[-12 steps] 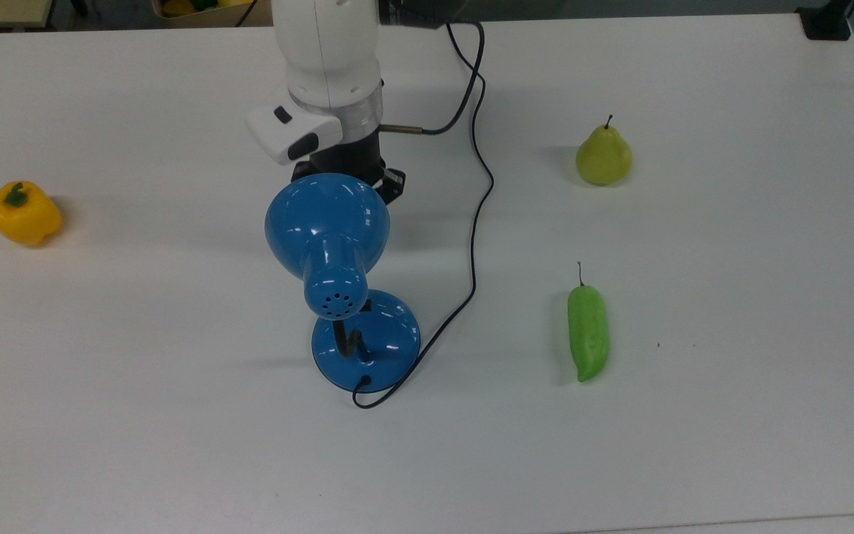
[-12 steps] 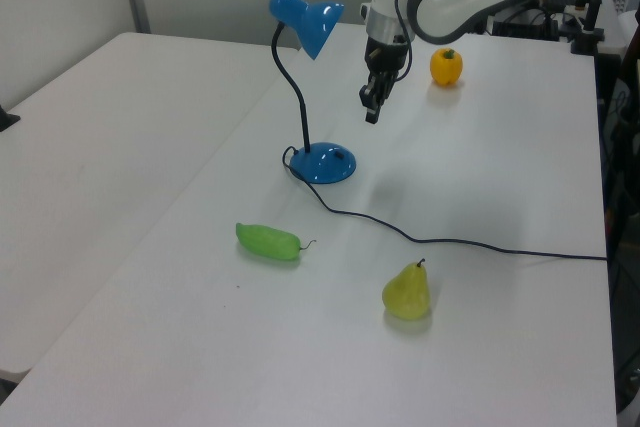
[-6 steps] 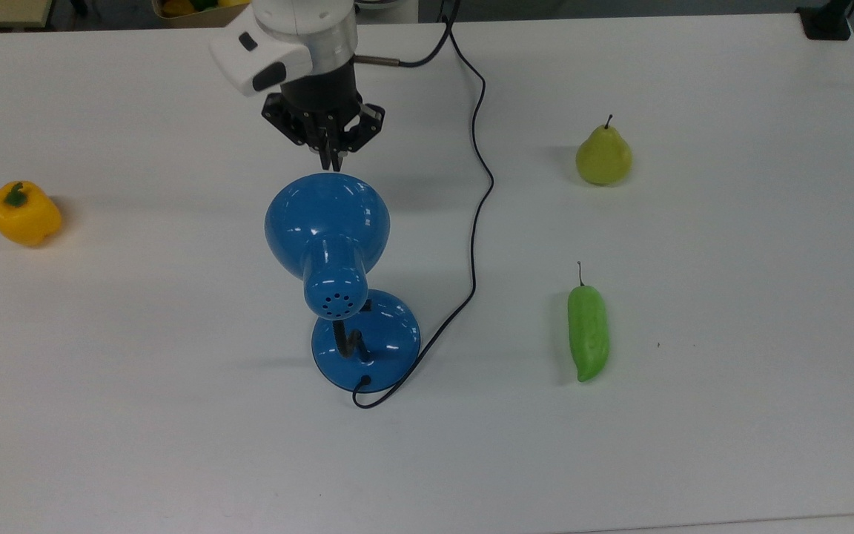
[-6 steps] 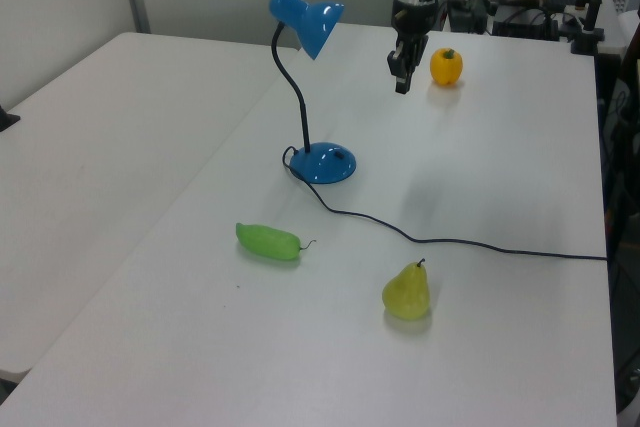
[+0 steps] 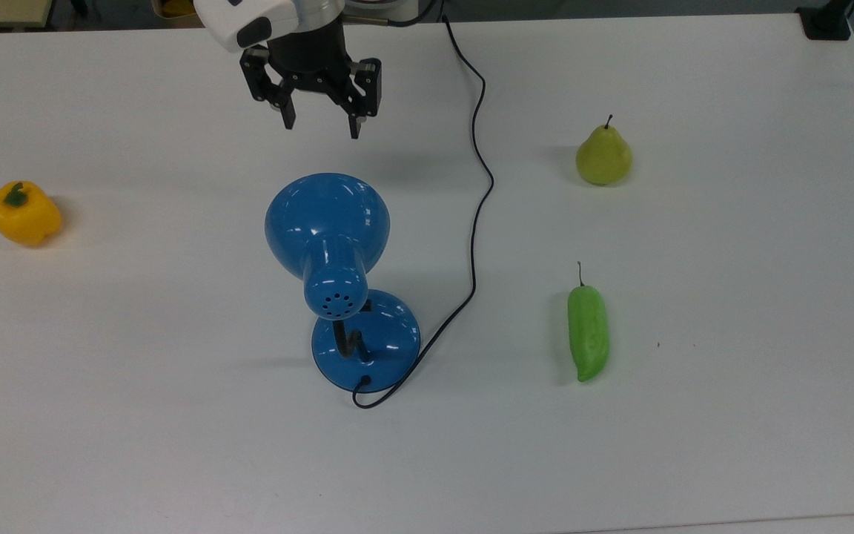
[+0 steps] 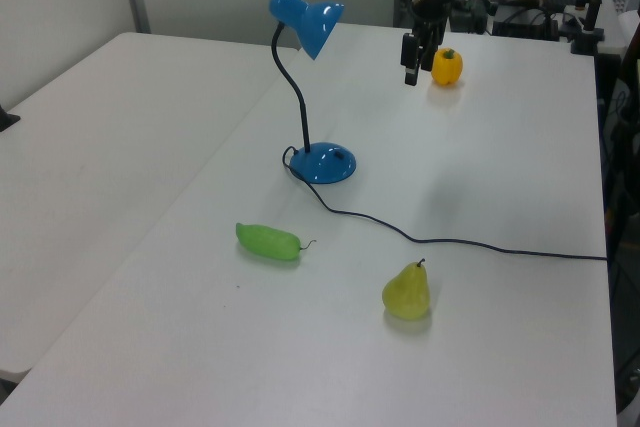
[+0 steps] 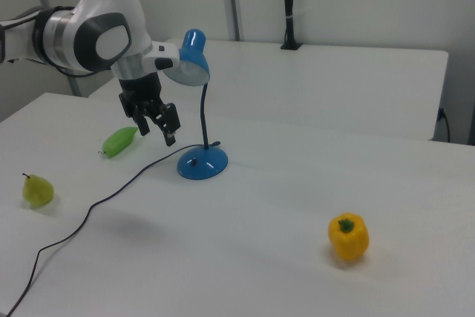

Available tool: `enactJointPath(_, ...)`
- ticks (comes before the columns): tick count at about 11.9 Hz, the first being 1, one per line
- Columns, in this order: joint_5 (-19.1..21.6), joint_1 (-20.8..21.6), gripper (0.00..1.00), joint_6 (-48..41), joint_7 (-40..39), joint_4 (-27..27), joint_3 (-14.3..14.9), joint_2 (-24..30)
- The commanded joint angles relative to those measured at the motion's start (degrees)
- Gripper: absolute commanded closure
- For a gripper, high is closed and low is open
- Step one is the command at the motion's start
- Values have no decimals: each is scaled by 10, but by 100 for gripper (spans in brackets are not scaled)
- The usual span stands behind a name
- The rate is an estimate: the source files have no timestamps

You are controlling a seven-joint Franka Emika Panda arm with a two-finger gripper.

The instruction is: Turn off lamp

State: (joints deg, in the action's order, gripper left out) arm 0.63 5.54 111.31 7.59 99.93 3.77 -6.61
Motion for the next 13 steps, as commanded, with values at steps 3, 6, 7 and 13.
enactJointPath(3, -11, 3, 0, -19, 3, 49, 3, 63)
enactJointPath(6, -18, 3, 0, -43, 1, 50, 4, 74)
enactJointPath(7, -18, 4, 0, -44, 1, 50, 6, 75)
enactJointPath(13, -18, 4, 0, -45, 3, 48, 9, 75)
